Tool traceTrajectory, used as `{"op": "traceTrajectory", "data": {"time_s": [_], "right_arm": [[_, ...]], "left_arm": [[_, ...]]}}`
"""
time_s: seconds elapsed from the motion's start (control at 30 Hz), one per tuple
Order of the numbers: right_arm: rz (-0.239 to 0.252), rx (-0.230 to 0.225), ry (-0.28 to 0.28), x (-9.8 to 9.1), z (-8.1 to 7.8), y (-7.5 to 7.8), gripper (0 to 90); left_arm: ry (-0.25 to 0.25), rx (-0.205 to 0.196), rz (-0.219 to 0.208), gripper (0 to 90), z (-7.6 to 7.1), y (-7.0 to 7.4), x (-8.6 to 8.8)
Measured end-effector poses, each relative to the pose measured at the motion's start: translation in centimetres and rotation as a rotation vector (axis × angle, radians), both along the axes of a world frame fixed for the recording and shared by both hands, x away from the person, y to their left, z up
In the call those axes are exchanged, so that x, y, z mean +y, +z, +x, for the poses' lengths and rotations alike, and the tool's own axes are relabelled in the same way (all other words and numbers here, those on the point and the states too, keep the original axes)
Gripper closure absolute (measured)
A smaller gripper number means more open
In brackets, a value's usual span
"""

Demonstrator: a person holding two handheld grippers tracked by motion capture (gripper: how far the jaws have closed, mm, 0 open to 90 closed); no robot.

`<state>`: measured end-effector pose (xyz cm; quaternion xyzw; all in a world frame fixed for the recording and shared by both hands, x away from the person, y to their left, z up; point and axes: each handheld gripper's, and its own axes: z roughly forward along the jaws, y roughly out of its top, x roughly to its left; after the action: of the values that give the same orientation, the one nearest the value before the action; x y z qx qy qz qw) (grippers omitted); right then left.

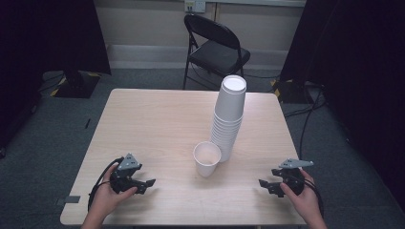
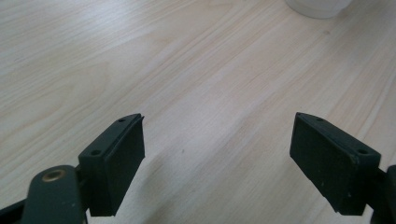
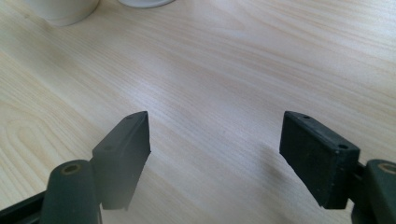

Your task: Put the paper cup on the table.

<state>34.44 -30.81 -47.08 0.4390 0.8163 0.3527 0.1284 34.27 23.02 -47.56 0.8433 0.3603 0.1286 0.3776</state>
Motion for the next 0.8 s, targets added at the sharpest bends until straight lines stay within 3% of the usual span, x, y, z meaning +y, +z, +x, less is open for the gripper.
{"op": "traceTrajectory", "data": {"time_s": [0.3,0.67,0.8], "right_arm": [[0.000,-0.027,-0.017,-0.8,-0.4,-0.4,24.5],[-0.013,-0.028,-0.023,-1.3,-0.9,-1.5,24.5],[-0.024,-0.030,-0.018,-1.5,-1.0,-1.9,23.1]], "left_arm": [[0.034,0.000,-0.017,17.9,-0.3,-0.3,1.2],[0.058,-0.008,0.001,17.9,-0.4,-0.4,2.3],[0.064,-0.005,0.028,17.9,-0.4,-0.7,2.5]]}}
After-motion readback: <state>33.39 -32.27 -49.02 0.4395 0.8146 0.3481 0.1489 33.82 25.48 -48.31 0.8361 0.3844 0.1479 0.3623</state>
